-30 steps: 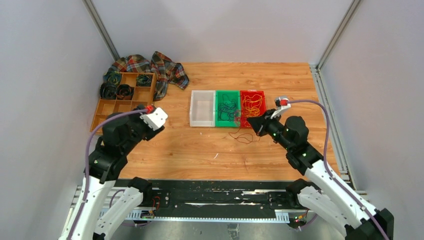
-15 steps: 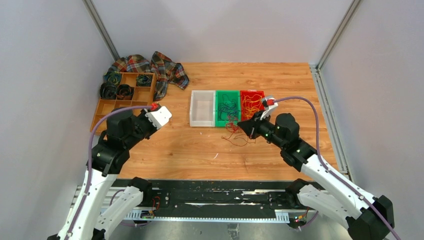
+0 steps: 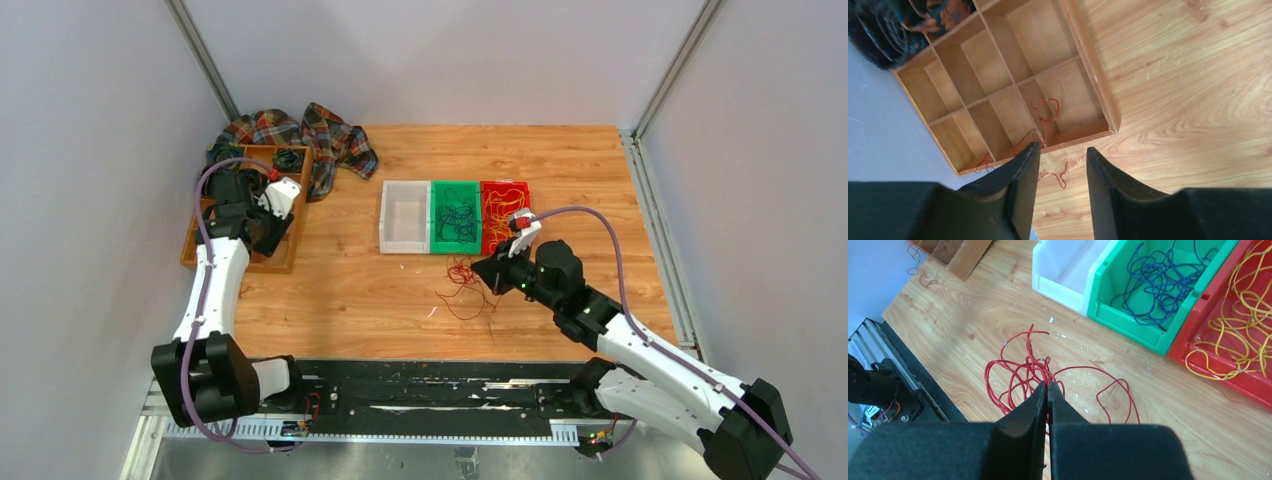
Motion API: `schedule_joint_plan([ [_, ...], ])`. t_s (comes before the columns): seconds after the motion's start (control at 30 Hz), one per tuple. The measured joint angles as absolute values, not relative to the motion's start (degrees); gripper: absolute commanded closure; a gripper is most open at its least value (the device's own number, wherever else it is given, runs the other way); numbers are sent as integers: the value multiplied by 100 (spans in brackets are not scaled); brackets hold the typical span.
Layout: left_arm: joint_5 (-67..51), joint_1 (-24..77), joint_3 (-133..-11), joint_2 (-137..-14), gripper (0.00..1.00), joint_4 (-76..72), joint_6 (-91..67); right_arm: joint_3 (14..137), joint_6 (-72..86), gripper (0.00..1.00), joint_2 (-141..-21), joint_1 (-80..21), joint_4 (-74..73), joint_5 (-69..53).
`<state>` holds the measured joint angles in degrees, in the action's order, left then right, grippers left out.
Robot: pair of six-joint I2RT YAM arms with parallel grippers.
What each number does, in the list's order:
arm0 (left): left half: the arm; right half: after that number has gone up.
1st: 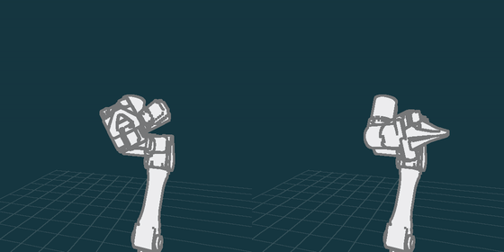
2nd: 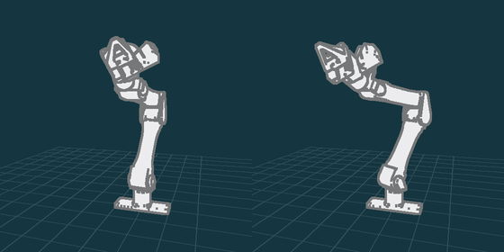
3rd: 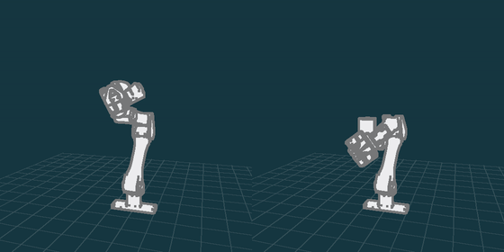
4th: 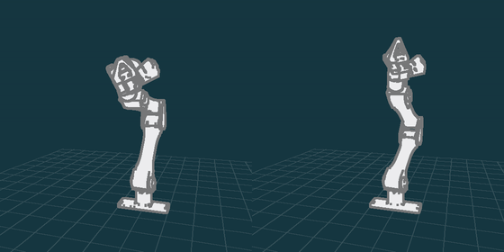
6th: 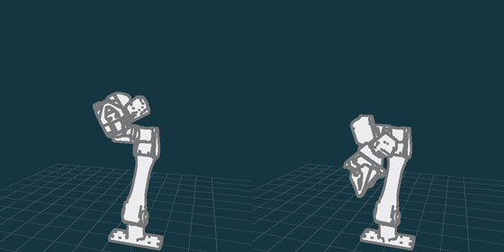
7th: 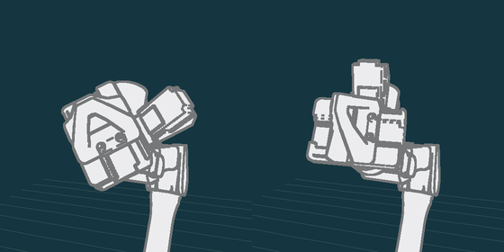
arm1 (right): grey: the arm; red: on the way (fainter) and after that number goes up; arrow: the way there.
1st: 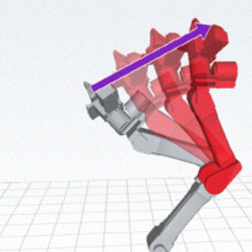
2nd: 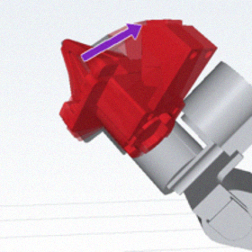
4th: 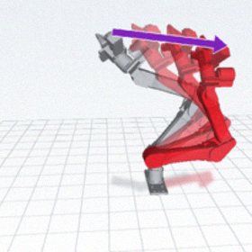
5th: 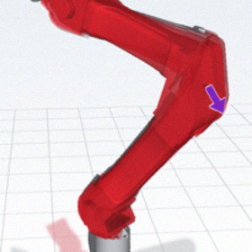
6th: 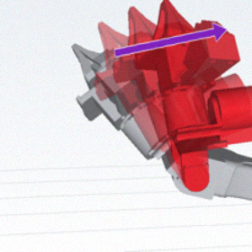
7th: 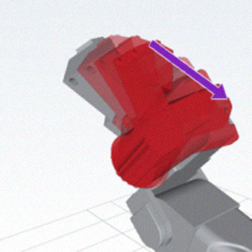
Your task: Untangle the cables
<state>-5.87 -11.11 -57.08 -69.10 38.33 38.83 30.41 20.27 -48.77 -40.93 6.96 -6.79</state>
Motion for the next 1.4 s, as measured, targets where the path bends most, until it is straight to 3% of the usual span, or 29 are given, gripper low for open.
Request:
schedule_joint_plan([
  [0.3,-327,-1529,-5607,-7526,52,3208,4130,2869,2163,99,-5113,-4206,965,-701],
  [0.73,-554,-2351,-5474,-8270,43,3135,5183,3256,2206,99,-5704,-4206,451,-722],
  [1.4,-891,-2847,-5957,-8906,54,3315,5026,3417,2279,99,-5763,-4209,270,-504],
])
